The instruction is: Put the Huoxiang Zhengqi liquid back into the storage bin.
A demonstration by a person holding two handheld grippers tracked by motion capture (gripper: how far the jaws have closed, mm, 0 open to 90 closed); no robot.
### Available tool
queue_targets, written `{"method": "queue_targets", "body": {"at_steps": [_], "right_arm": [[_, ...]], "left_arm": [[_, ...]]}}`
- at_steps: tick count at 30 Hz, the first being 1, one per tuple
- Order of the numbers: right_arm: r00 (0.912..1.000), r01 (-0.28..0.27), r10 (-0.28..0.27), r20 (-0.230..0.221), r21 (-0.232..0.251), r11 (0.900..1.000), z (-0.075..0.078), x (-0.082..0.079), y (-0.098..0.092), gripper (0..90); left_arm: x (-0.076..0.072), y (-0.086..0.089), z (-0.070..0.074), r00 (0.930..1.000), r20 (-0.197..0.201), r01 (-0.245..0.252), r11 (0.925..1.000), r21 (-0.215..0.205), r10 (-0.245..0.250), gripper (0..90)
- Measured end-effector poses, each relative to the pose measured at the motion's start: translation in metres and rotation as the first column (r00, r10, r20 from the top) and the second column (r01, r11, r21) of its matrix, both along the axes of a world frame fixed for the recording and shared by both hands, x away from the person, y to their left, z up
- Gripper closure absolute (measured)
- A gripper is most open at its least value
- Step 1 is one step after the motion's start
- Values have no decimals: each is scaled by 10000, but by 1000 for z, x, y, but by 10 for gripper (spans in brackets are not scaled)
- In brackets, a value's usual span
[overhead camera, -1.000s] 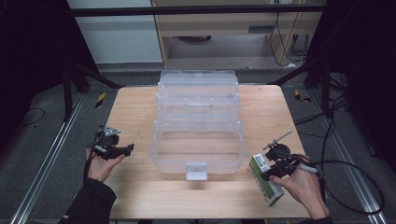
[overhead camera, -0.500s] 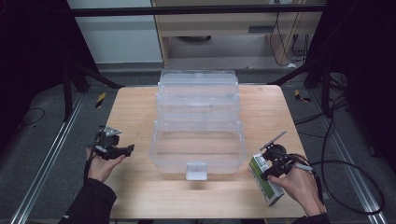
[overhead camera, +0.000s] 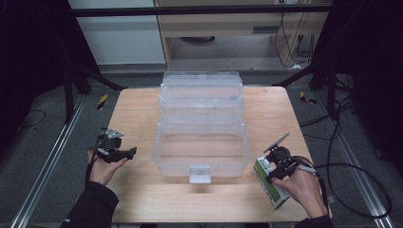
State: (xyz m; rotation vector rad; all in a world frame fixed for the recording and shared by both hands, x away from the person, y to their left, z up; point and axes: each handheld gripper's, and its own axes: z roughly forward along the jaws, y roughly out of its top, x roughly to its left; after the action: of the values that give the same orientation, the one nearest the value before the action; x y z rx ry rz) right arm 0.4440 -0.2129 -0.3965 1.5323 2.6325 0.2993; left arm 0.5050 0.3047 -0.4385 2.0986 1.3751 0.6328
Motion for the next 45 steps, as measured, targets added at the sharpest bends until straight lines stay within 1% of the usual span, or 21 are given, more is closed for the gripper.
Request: {"method": "queue_targets", "body": {"at_steps": [4,9,13,17,22,23,25,26,27,29,31,36,37,38,40,42,43,45], "right_arm": [[10000,-69,69,-42,-180,9998,1,1,-1,622],[9997,-237,235,-59,-319,9992,1,2,0,623],[9995,-327,326,-36,-340,9989,1,2,0,626],[9994,-328,326,-66,-347,9989,1,2,-1,631],[9994,-311,304,-174,-404,9987,2,3,1,636],[9991,-425,420,-115,-456,9981,1,4,0,637],[9991,-429,428,-31,-405,9983,1,3,0,637],[9996,-291,290,-39,-379,9989,2,3,0,637],[9994,-335,337,37,-372,9987,2,3,-1,637],[9998,-153,158,149,-325,9994,5,2,-2,637],[9993,-163,174,338,-300,9994,8,2,-5,637],[9970,270,-268,731,-11,9996,19,3,-11,637],[9945,279,-277,1006,-8,9996,21,3,-14,638],[9928,318,-319,1154,32,9995,24,4,-15,638],[9888,683,-708,1313,234,9974,29,4,-16,638],[9832,677,-734,1673,395,9969,33,6,-19,638],[9811,729,-793,1767,423,9964,35,7,-19,638],[9761,847,-954,1953,627,9944,39,9,-19,638]], "left_arm": [[0,0,0,10000,12,-18,10000,-18,18,312],[0,0,0,10000,-53,-8,10000,43,8,311],[0,-2,1,10000,-45,-35,10000,59,35,311],[0,-6,1,9999,-82,108,9998,140,-107,309],[1,-3,-2,9998,-172,37,9998,206,-34,308],[1,-3,-2,9999,-167,19,9998,196,-16,308],[1,-3,-2,9999,-141,19,9999,172,-16,308],[1,-3,-2,9999,-138,29,9998,175,-27,307],[0,-3,-1,9999,-131,32,9998,186,-30,308],[0,-4,-2,9999,-126,73,9998,177,-71,307],[0,-4,-2,9999,-135,77,9998,173,-75,306],[0,-4,-2,9999,-140,45,9998,178,-43,305],[0,-4,-2,9999,-144,51,9998,197,-48,305],[0,-5,-2,9999,-157,57,9998,197,-54,305],[0,-5,-2,9998,-160,76,9998,195,-72,305],[0,-6,-2,9998,-166,82,9997,222,-78,305],[0,-6,-3,9998,-154,85,9997,219,-81,305],[0,-7,-2,9998,-153,87,9997,228,-84,305]]}}
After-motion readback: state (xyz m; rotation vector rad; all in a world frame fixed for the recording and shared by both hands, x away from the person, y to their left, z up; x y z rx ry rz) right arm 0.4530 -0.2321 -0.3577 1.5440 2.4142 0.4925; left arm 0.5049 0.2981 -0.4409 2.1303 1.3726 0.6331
